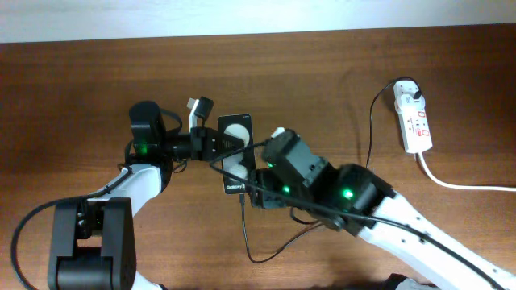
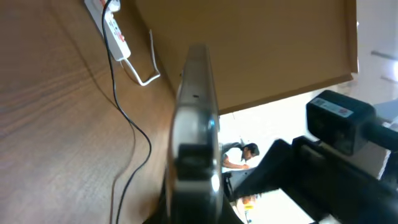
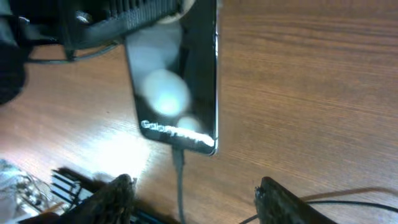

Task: Plug charger to phone and switch on socket
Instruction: 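Release the plug and pull the right gripper back from the phone, then lower the plugged-in phone with the left gripper onto the table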

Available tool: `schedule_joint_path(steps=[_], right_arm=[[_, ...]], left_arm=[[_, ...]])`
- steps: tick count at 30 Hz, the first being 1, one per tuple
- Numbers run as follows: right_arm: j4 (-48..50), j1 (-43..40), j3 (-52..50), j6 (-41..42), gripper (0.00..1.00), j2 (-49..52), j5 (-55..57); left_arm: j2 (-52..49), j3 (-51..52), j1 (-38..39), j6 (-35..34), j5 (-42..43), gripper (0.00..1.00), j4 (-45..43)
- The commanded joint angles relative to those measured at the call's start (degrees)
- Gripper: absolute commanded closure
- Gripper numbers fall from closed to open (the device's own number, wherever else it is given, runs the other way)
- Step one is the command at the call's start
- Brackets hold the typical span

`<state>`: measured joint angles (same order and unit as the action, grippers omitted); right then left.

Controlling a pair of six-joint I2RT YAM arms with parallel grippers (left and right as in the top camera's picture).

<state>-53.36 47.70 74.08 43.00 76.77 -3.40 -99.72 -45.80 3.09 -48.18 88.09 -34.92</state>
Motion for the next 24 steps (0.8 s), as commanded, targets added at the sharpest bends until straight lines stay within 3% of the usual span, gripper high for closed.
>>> schedule_joint_path(steps=[1, 2, 7, 16, 20, 24], right_arm=[[-6.03, -0.17, 0.50, -1.18, 0.14, -5.42, 4.28], [-10.73, -0.17, 0.48, -1.18, 0.00, -8.17, 7.39], [-21.62, -0.17, 0.44, -1.16, 0.01, -8.52, 9.92], [-21.66, -0.15, 0.44, -1.14, 0.01, -4.66, 9.92], [-21.66, -0.15, 0.44, -1.16, 0.01, -4.66, 9.90], [-21.66, -0.17, 0.44, -1.16, 0.01, -4.66, 9.90]], left_arm=[[0.31, 0.07, -0.15, 3.52, -1.46, 1.00, 0.07], [0.31, 0.07, -0.15, 3.50, -2.69, 1.00, 0.50], [0.31, 0.07, -0.15, 3.52, -4.85, 1.00, 1.55], [0.31, 0.07, -0.11, 3.30, -5.49, 1.00, 1.60], [0.31, 0.07, 1.46, -0.63, -15.82, 1.00, 1.55], [0.31, -0.59, 7.69, -1.68, -28.09, 1.00, 1.55]])
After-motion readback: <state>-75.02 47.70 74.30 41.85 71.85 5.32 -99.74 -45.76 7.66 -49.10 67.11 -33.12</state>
